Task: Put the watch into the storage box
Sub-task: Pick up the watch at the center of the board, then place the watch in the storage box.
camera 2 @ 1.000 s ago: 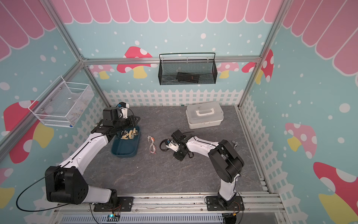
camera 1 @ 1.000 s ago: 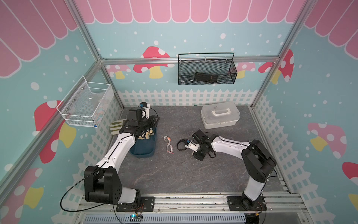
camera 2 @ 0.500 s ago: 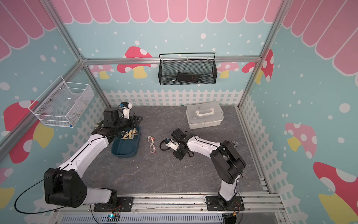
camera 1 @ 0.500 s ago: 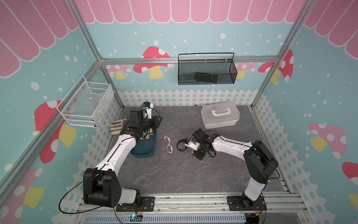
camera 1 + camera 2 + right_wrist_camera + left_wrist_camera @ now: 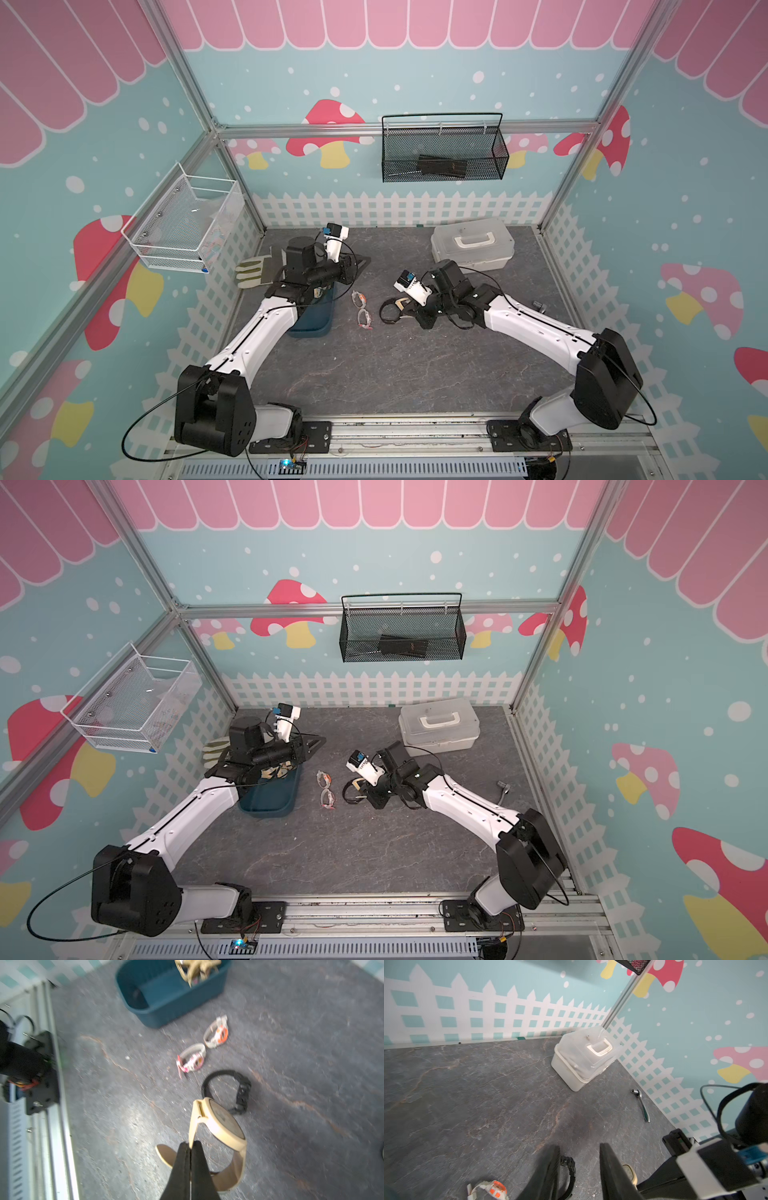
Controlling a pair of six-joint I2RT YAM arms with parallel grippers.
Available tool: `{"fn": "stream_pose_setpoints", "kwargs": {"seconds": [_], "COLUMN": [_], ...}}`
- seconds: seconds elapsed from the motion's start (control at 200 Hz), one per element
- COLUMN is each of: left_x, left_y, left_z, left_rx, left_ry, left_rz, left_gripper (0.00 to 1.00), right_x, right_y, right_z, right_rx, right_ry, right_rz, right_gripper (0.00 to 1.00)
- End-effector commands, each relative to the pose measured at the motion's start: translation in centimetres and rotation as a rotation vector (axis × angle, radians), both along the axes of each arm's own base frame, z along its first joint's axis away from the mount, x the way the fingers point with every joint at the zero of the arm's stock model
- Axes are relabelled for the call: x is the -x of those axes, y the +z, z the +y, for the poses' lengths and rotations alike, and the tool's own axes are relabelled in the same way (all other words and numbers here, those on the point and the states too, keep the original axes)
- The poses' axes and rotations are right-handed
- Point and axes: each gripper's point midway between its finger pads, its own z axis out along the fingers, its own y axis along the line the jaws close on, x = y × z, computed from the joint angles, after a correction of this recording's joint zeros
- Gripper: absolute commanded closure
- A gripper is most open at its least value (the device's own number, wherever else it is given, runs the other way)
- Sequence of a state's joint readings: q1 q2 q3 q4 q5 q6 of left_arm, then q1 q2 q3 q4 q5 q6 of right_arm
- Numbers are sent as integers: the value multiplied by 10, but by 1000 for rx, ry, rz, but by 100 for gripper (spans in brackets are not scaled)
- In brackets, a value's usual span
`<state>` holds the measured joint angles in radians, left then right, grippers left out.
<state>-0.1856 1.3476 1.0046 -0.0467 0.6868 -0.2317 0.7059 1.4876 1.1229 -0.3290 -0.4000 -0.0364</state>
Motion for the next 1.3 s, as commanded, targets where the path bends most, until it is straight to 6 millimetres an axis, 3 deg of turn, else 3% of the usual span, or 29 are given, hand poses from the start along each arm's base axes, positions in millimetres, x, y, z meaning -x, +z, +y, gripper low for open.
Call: {"fn": "stream_pose_setpoints", "kwargs": {"seconds": [0.0,0.215,0.59,0.91,1.011,1.296], "left_x": [13,31,55,66,66,69], "left_y": [19,53,76,78,73,84], "left_z": [-18,-32,-39,-41,-37,-32], "left_rx": [46,164,256,265,233,270], "left_ry": [-114,-234,-356,-398,-350,-363], "left_rz": [-45,-101,-133,-137,-159,-179], "left_gripper": [65,64,63,61,61,60], "right_x": [14,30,69,77,80,56], "right_y": [49,110,182,208,213,220], "right_z": [23,27,38,45,39,9], "right_rx": [-210,-354,-628,-745,-748,-711], "right_ry": [102,171,386,490,489,294], "right_rz": [2,-45,22,54,25,-121], "right_gripper": [100,100,100,100,100,100]}}
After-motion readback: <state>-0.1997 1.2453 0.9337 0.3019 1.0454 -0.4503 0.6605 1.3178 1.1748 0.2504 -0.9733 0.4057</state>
